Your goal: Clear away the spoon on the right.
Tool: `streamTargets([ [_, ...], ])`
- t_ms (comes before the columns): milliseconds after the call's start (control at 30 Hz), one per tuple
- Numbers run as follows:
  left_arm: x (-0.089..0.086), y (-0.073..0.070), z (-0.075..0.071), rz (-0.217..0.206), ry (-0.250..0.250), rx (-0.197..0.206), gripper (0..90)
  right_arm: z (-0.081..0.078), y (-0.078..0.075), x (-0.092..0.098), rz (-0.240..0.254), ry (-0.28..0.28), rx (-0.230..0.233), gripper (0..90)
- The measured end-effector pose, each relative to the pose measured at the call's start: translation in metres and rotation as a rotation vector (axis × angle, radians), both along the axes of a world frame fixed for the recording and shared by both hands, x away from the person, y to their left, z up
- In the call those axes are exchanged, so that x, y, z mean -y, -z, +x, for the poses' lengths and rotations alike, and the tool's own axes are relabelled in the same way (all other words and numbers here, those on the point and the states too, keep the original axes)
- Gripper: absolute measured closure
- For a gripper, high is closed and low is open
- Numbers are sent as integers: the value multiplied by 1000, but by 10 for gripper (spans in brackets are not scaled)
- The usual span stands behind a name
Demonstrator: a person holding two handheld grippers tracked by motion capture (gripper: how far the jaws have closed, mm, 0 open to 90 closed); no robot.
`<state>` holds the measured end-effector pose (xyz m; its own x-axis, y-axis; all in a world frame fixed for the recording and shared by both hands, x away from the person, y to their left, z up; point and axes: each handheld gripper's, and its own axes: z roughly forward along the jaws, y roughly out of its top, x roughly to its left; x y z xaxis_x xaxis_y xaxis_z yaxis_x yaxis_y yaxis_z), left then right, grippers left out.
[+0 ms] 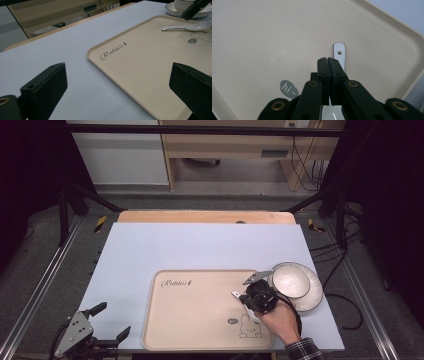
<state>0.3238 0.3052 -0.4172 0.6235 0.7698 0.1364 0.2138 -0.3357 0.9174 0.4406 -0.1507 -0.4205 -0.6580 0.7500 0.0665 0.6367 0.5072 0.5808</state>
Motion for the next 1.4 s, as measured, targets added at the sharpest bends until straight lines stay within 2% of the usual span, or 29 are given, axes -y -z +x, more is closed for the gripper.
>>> streamTargets([
  [33, 0, 0, 0, 0, 0, 0, 12, 0, 1, 1, -3, -15, 2, 899],
  [200, 1, 0, 0, -4, 0, 2, 12, -3, 8, -4, -8, -15, 14, 900],
  [300, 0, 0, 0, -8, 0, 2, 12, -4, 11, -4, -25, -38, 38, 900],
  [500, 0, -1, -1, -8, 0, 8, 12, -6, 15, -5, -18, -29, 45, 900],
  [633, 0, -1, -1, -7, 0, 8, 12, -7, 18, -5, -16, -25, 35, 900],
  [767, 0, -1, -1, -5, 5, 6, 11, -7, 22, -6, -33, -44, 38, 900],
  [1000, 1, -1, -1, -3, 8, 5, 12, -4, 26, -5, -52, -43, 27, 900],
  [1167, 1, -1, -1, 1, 11, 1, 11, -3, 29, -5, -63, -20, 6, 900],
  [1200, 1, -1, -1, 1, 12, 0, 11, -1, 30, -4, -72, -33, 12, 900],
  [1400, 2, -1, -1, 3, 13, 0, 11, 1, 32, -2, -70, 3, -7, 900],
])
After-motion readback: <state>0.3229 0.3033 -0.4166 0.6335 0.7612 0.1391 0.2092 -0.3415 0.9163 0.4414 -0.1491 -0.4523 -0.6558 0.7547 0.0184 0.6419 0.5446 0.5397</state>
